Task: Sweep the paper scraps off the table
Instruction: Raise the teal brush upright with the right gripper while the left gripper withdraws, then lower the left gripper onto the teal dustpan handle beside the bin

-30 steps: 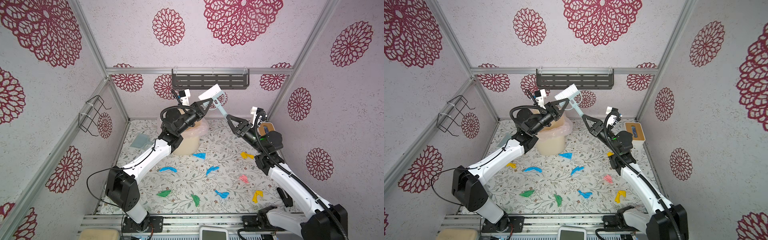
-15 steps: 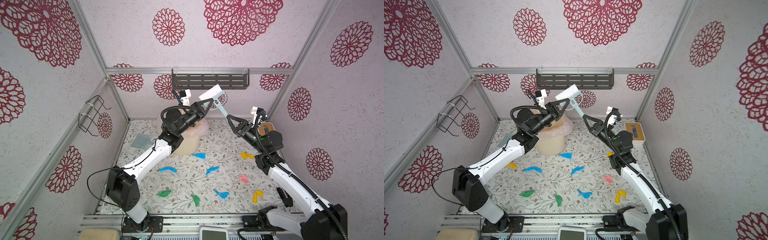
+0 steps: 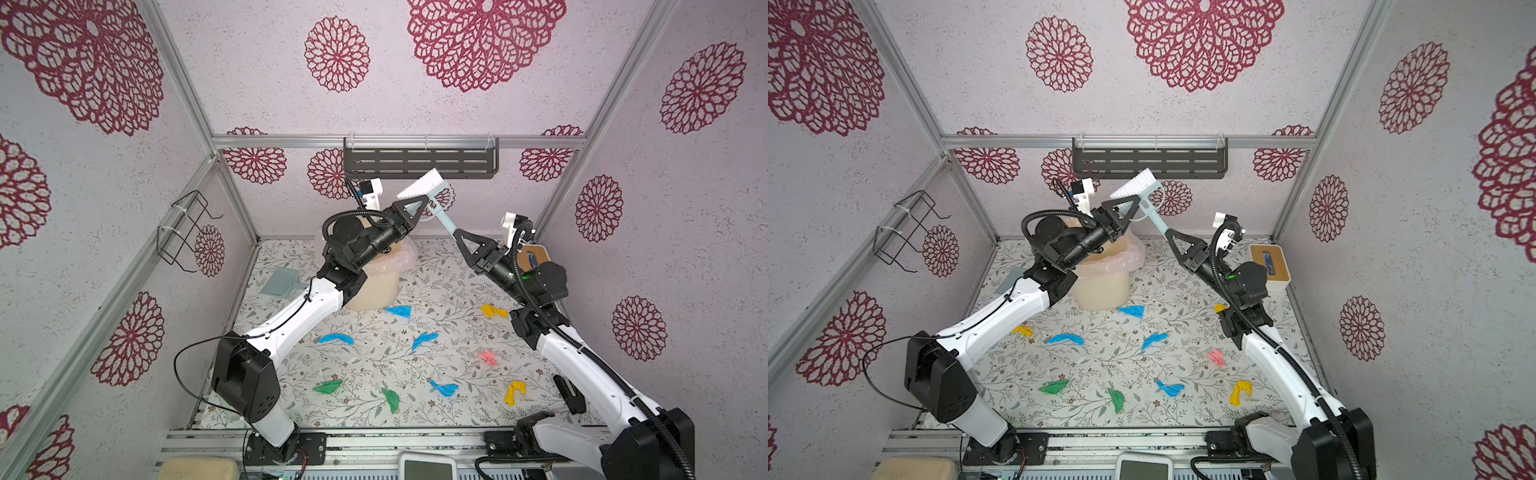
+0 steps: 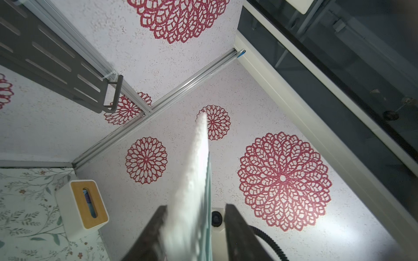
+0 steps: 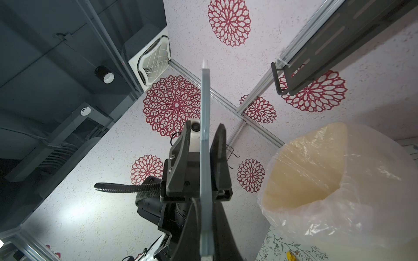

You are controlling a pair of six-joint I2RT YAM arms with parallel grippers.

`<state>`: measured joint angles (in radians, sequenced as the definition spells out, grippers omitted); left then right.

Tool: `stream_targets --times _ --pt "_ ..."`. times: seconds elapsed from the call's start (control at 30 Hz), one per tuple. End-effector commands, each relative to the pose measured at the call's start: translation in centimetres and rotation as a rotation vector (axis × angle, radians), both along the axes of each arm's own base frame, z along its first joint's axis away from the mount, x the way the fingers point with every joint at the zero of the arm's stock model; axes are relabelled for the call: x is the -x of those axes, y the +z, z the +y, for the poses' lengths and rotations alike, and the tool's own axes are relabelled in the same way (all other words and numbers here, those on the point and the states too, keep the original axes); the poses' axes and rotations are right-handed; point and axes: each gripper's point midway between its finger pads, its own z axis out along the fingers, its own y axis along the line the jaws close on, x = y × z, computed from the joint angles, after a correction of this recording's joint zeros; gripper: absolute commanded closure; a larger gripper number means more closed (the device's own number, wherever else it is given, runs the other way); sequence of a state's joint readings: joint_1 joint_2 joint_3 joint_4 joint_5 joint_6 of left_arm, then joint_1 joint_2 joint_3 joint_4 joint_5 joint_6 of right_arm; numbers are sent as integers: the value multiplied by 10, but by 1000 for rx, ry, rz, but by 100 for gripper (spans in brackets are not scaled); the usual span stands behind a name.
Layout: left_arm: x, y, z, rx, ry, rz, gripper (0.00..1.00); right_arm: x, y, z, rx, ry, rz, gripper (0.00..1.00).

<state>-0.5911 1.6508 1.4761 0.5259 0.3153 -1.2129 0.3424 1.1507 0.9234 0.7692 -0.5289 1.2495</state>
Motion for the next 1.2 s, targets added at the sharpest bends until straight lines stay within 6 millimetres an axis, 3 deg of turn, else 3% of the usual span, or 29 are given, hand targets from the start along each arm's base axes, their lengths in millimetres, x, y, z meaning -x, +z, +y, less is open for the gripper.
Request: stream_targets --times 0.0,0.17,0.3,0.4,0.47,0.6,0.87,0.97,1.17 --pt "3 9 4 -25 16 -23 35 15 37 -11 -34 -6 -115 100" --pt "6 7 18 -67 57 -15 3 12 36 -23 -14 -48 -104 100" --pt "12 -2 31 -138 94 12 3 9 35 -34 22 -89 -98 100" --pt "16 -20 43 -254 141 59 3 7 35 -42 59 -112 -96 100" --pt "21 -28 60 -329 189 89 3 6 34 -49 99 -137 -90 100" --pt "23 -54 115 -473 320 208 3 5 30 -66 169 -196 -69 100" --pt "27 -138 272 -772 607 557 3 8 12 -95 285 -291 -15 100" --pt "25 -172 313 -848 669 681 3 10 6 -101 300 -309 2 100" --pt "9 -218 365 -796 772 841 3 13 4 -109 312 -332 16 100"
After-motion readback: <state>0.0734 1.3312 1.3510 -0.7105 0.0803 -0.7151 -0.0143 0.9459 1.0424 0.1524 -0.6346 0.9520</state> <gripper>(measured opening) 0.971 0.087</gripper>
